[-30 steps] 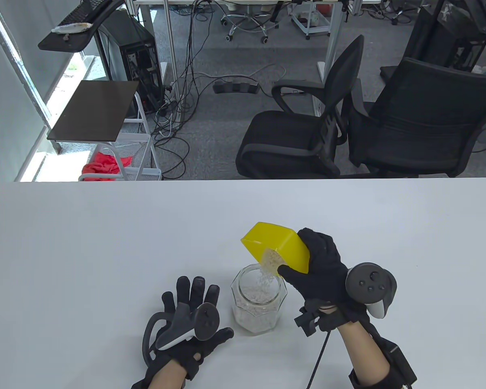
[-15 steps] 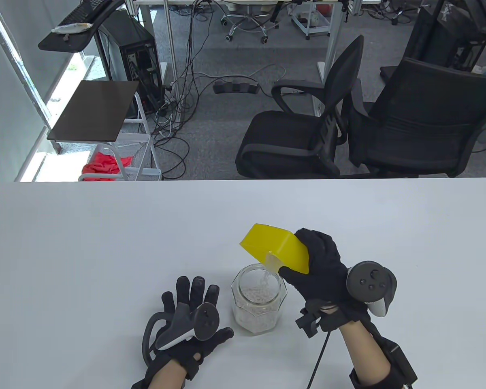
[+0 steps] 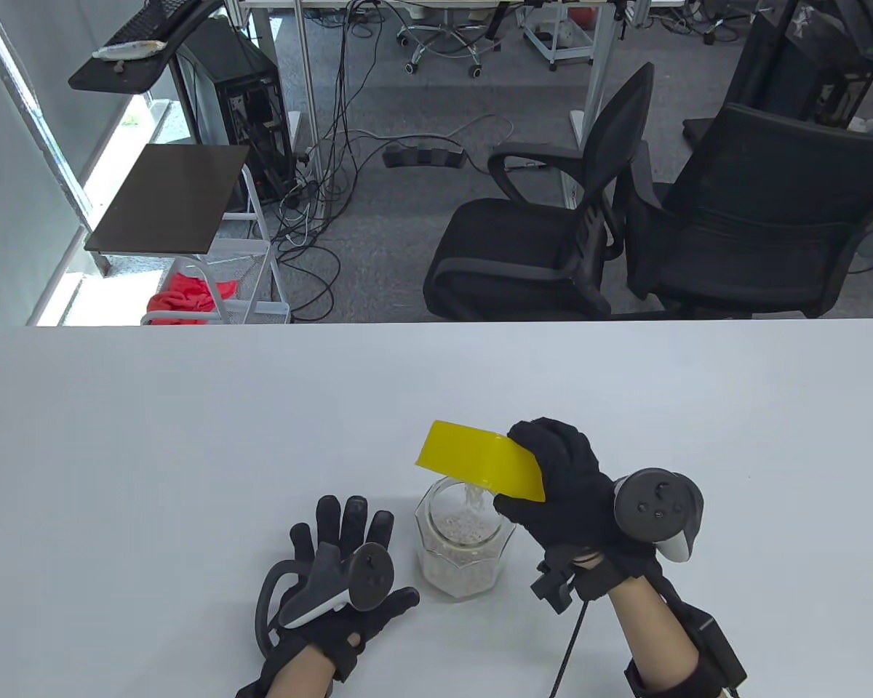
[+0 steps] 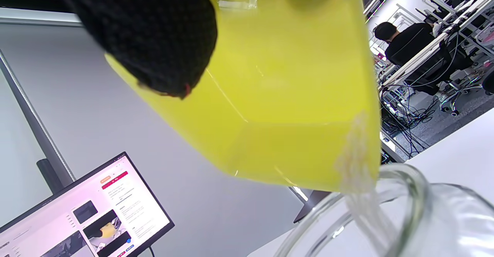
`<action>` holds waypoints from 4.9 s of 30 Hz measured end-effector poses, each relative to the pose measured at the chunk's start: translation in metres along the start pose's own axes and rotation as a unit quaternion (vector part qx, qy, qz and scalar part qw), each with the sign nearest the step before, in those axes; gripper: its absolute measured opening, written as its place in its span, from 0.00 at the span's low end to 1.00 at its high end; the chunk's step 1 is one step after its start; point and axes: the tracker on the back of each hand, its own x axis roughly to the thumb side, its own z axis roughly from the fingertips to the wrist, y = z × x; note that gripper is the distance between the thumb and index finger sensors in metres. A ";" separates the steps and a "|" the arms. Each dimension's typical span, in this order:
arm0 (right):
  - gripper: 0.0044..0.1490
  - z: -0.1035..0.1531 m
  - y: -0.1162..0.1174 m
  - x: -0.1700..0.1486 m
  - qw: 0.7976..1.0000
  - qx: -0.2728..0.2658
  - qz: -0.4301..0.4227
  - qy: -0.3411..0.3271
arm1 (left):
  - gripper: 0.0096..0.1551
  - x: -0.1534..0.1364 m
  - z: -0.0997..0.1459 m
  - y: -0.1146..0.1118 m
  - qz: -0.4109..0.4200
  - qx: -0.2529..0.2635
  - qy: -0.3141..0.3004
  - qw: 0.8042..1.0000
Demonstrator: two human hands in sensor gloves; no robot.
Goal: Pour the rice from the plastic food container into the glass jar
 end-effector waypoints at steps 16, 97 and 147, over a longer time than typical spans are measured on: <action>0.53 -0.001 0.001 0.002 1.000 0.011 0.001 -0.019 | 0.62 0.000 0.000 0.000 0.000 0.001 0.000 1.000; 0.49 0.077 -0.089 -0.143 0.892 -0.144 0.023 0.428 | 0.62 -0.001 -0.002 -0.003 0.008 0.002 -0.013 1.000; 0.58 0.092 0.035 -0.071 0.911 0.251 0.324 0.044 | 0.64 -0.006 0.006 0.008 -0.008 0.078 -0.027 0.997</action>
